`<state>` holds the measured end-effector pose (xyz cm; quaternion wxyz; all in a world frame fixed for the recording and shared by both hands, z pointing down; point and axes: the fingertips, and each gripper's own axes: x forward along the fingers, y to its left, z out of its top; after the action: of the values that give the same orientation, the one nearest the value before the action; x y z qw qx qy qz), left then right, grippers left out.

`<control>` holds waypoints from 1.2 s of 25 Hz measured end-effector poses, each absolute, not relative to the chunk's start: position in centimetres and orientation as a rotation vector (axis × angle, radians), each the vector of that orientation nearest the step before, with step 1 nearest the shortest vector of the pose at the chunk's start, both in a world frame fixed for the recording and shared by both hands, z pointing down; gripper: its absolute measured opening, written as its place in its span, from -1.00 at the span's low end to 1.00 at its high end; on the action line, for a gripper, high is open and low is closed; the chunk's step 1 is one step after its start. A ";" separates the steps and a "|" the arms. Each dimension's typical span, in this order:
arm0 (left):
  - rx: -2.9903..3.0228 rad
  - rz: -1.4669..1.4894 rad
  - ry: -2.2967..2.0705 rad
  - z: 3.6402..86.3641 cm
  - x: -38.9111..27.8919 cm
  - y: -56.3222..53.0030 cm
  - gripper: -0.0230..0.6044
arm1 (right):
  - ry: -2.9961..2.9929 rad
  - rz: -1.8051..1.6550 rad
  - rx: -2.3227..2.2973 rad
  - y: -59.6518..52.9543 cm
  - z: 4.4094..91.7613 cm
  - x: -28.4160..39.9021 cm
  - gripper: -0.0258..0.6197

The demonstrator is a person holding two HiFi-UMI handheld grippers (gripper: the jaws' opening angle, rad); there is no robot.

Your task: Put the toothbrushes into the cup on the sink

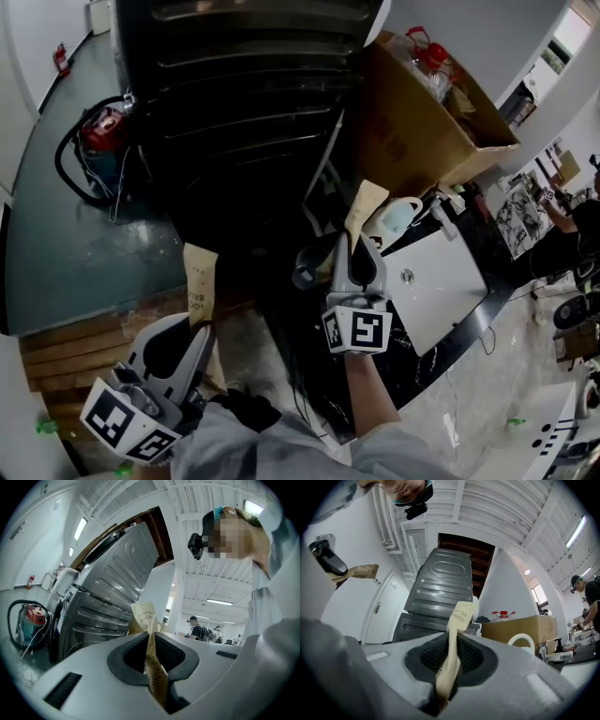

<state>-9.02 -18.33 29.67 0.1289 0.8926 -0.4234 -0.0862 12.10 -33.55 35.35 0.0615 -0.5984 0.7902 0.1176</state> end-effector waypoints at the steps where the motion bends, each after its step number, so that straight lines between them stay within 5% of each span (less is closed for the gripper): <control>1: 2.590 -0.246 -1.238 29.8 -9.1 -18.4 -0.79 | 2.396 0.356 -1.814 -33.8 35.8 12.0 -0.78; 30: 2.559 -0.223 -1.272 30.8 -9.2 -18.7 -0.79 | 2.529 0.371 -1.776 -35.0 39.1 10.0 -0.77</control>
<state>-9.21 -18.74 30.83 0.1374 0.8843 -0.4395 -0.0770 9.99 -34.96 39.06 0.0144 -0.5705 0.8125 0.1191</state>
